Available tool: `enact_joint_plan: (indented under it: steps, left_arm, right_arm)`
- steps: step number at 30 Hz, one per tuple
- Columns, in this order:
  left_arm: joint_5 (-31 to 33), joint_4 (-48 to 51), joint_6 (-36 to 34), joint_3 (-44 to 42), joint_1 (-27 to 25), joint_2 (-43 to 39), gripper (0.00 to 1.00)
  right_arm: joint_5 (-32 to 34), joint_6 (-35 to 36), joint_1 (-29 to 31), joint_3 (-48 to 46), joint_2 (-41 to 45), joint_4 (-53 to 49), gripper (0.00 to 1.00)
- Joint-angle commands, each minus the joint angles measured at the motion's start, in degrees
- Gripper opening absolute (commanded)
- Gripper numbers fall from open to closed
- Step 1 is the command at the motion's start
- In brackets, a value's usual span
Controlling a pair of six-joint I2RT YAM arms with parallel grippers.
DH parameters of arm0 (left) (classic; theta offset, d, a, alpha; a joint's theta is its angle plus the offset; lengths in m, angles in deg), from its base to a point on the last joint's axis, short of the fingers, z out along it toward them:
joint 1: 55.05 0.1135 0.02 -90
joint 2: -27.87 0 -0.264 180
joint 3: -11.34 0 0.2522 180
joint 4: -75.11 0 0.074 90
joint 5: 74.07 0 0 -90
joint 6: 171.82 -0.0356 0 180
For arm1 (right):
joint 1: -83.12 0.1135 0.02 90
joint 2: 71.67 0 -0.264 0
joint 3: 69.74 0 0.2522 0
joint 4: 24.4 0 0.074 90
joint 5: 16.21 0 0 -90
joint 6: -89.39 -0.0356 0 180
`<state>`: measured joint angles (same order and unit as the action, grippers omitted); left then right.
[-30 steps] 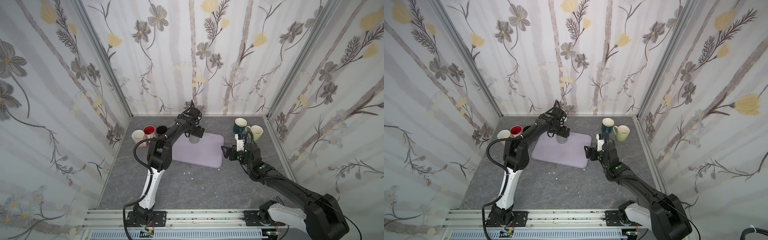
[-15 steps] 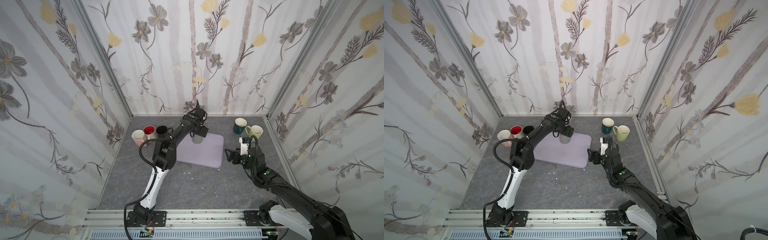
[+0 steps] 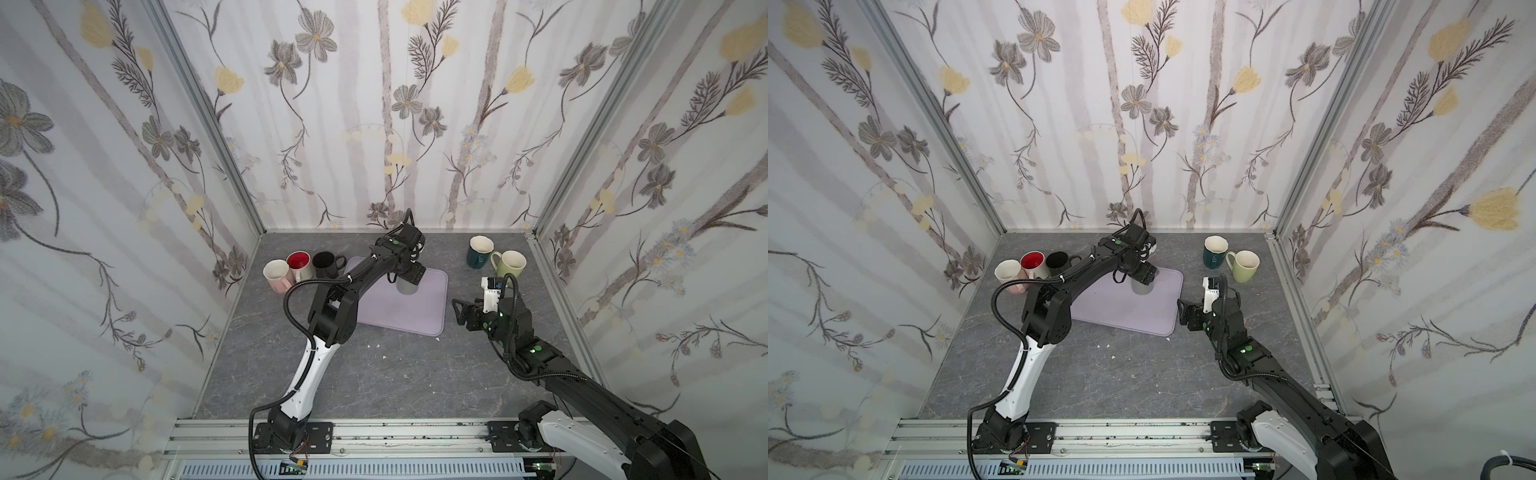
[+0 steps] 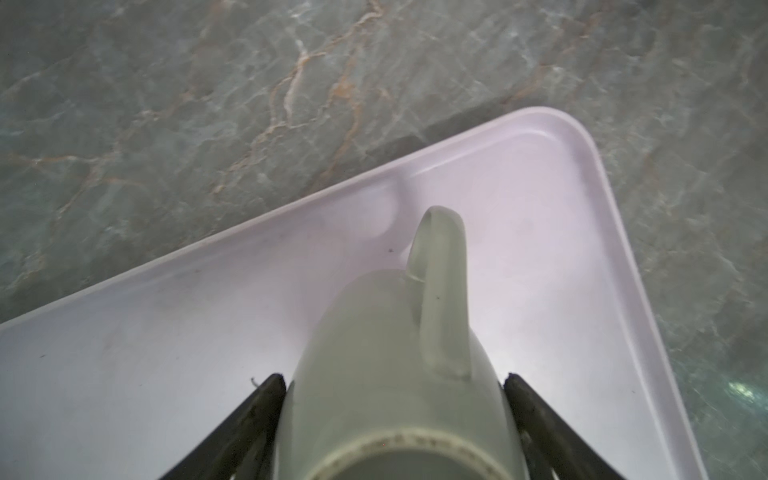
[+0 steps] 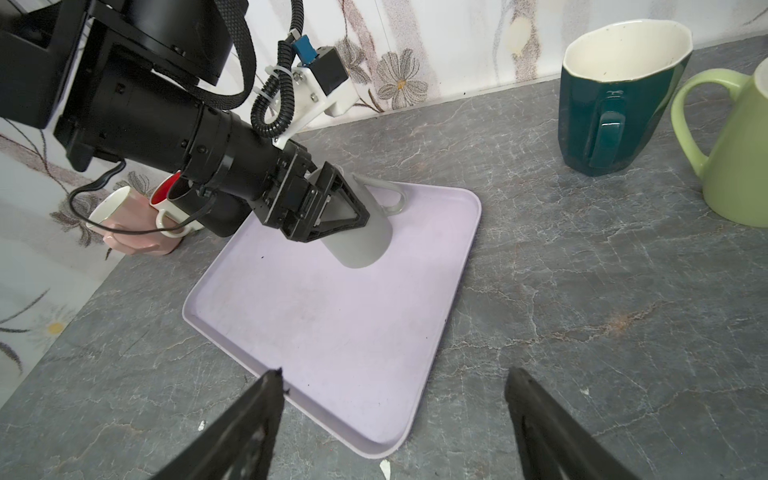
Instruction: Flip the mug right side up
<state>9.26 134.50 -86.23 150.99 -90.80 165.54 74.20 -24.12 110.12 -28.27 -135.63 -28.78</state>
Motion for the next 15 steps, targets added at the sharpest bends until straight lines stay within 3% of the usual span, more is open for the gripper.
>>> enact_joint_plan:
  steps: [1,4,9,15]
  left_arm:
    - [-3.8,-2.4,-3.4,-1.5,-1.3,-1.6,0.82]
    - [-6.0,-3.3,-3.8,-3.0,-2.3,-2.3,0.76]
    - [-8.3,-3.2,-4.8,-5.9,-3.6,-3.5,0.75]
    - [-8.9,-8.5,-4.6,-18.5,-4.7,-11.3,0.73]
  right_arm:
    - [0.8,-0.3,0.0,-0.2,0.0,-0.2,0.84]
    - [1.1,-0.2,0.1,-0.2,0.0,-0.4,0.84]
    - [1.7,-0.1,0.1,-0.1,0.7,-1.7,0.84]
    - [3.8,2.3,0.2,0.8,0.1,-4.5,0.84]
